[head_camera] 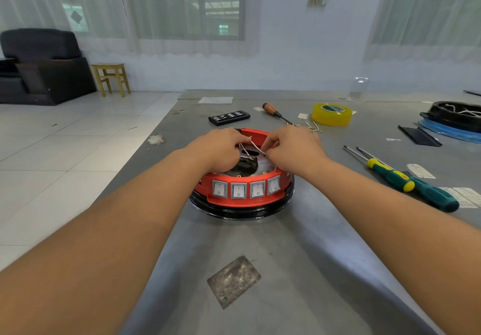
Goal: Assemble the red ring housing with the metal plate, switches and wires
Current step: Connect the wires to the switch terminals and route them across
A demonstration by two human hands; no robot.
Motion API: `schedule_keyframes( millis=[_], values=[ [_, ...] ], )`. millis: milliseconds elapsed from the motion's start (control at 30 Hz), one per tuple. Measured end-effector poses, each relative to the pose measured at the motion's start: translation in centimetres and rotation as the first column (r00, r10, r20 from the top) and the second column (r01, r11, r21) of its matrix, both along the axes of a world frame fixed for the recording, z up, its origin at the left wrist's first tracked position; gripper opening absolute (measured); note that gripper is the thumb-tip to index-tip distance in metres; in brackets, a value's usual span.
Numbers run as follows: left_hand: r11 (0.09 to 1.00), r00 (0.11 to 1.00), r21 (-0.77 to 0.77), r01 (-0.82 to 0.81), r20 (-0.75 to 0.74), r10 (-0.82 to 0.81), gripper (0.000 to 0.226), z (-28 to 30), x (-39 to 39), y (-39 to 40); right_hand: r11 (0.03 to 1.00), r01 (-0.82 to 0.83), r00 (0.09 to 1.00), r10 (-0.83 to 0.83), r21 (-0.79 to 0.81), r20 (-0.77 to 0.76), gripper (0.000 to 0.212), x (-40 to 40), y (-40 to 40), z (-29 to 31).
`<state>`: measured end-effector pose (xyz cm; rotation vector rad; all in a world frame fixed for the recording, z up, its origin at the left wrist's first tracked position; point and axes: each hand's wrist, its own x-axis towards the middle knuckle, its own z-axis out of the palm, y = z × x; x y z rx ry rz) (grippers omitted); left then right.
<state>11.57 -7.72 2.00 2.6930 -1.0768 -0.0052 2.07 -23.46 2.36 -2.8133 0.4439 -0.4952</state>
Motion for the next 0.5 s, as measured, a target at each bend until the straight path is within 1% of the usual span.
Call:
schedule_keyframes(
  millis=[200, 267, 333, 400, 433, 467, 500],
  values=[
    [0.996, 1.000, 0.085, 0.019, 0.019, -0.020, 0.059, -0.3, 0.1, -0.1, 0.994, 0.040, 0.998, -0.045, -0.103, -0.049, 0.017, 1.2, -0.2, 0.3],
    [0.998, 1.000, 0.058, 0.009, 0.017, -0.010, 0.056, -0.1, -0.1, 0.1, 0.987, 0.052, 0.996, -0.062, -0.152, -0.063, 0.017, 1.6, -0.1, 0.3],
    [0.999, 0.996, -0.033, -0.043, 0.078, 0.046, 0.048, 0.1, -0.4, 0.4, 0.981, 0.062, 0.994, -0.078, -0.181, -0.079, 0.016, 1.8, 0.2, 0.3],
    [0.972, 0.972, -0.195, -0.131, 0.169, 0.165, 0.041, 0.1, -0.9, 1.0, 0.982, 0.053, 0.994, -0.070, -0.182, -0.089, 0.017, 1.9, 0.1, 0.2],
    [0.938, 0.955, -0.297, -0.176, 0.178, 0.236, 0.039, -0.1, -1.2, 1.5, 0.987, 0.042, 0.995, -0.055, -0.156, -0.081, 0.019, 1.9, -0.1, 0.1],
    [0.889, 0.942, -0.399, -0.223, 0.148, 0.303, 0.037, -0.3, -1.4, 2.1, 0.994, 0.031, 0.998, -0.036, -0.101, -0.051, 0.021, 1.7, -0.3, -0.2],
    [0.828, 0.930, -0.488, -0.276, 0.082, 0.359, 0.038, -0.7, -1.5, 2.8, 1.000, 0.018, 1.000, -0.018, -0.021, 0.005, 0.026, 1.5, -0.7, -0.5]
  ],
)
